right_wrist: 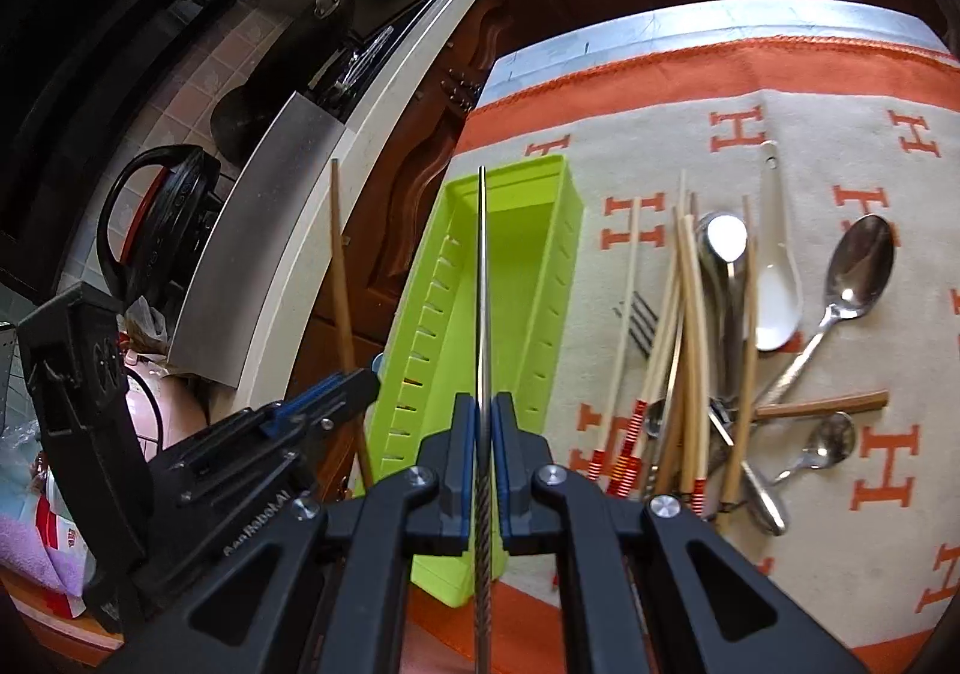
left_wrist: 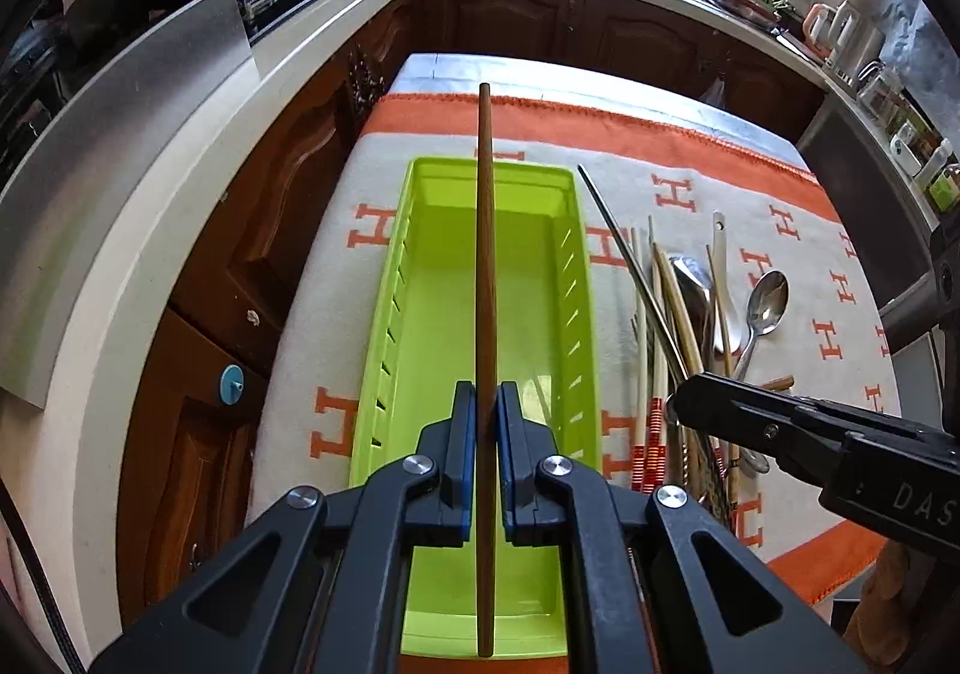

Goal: Organize utensils

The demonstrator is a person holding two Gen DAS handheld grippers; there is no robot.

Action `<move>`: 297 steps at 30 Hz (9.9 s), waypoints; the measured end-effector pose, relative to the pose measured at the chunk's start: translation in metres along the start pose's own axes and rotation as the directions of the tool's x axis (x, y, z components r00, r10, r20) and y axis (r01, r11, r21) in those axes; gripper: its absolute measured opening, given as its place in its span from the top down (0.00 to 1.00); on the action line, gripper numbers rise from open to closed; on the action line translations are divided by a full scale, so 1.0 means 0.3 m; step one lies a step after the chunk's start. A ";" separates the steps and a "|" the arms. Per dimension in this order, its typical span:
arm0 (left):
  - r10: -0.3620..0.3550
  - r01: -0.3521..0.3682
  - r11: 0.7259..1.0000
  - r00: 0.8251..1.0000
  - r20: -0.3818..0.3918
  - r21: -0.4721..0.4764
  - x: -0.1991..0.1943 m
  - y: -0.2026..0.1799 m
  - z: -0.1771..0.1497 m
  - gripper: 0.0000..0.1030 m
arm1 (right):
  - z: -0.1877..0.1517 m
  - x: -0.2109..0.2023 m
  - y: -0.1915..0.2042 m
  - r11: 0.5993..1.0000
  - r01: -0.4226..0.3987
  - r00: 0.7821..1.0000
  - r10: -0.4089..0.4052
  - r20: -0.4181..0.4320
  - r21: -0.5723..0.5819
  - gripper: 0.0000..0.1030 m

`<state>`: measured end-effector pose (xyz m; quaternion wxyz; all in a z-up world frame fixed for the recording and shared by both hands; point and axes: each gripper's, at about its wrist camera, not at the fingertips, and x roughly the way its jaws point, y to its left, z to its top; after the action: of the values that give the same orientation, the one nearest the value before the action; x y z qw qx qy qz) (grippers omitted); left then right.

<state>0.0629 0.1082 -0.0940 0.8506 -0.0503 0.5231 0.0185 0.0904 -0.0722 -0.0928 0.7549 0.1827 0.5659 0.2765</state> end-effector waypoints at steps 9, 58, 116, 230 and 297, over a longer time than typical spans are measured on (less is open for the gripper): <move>0.001 -0.001 1.000 0.999 -0.036 0.000 0.106 0.026 -0.013 0.95 | 0.015 0.153 -0.003 0.995 -0.016 0.998 0.022 -0.061 0.098 0.94; -0.182 0.181 0.980 0.983 -0.001 0.078 -0.016 -0.225 -0.031 0.20 | -0.069 -0.236 -0.241 0.975 0.223 0.968 -0.224 0.116 0.019 0.84; -0.069 0.092 0.984 0.986 -0.152 0.151 0.340 -0.365 0.027 0.95 | -0.104 -0.056 -0.365 0.995 0.093 0.995 -0.092 0.027 -0.021 0.93; -0.174 0.174 0.985 0.982 0.071 0.004 0.042 -0.205 -0.140 0.56 | -0.159 -0.094 -0.229 0.965 0.256 0.966 -0.254 0.036 -0.054 0.81; -0.269 0.271 0.963 0.960 -0.082 0.011 0.181 -0.377 -0.106 0.56 | -0.191 -0.154 -0.430 0.998 0.006 0.994 -0.012 0.106 0.062 0.94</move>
<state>0.0687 -0.0086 -0.1491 0.8242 -0.1127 0.5449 -0.1055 0.0532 -0.2038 -0.1506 0.7793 0.2177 0.5339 0.2453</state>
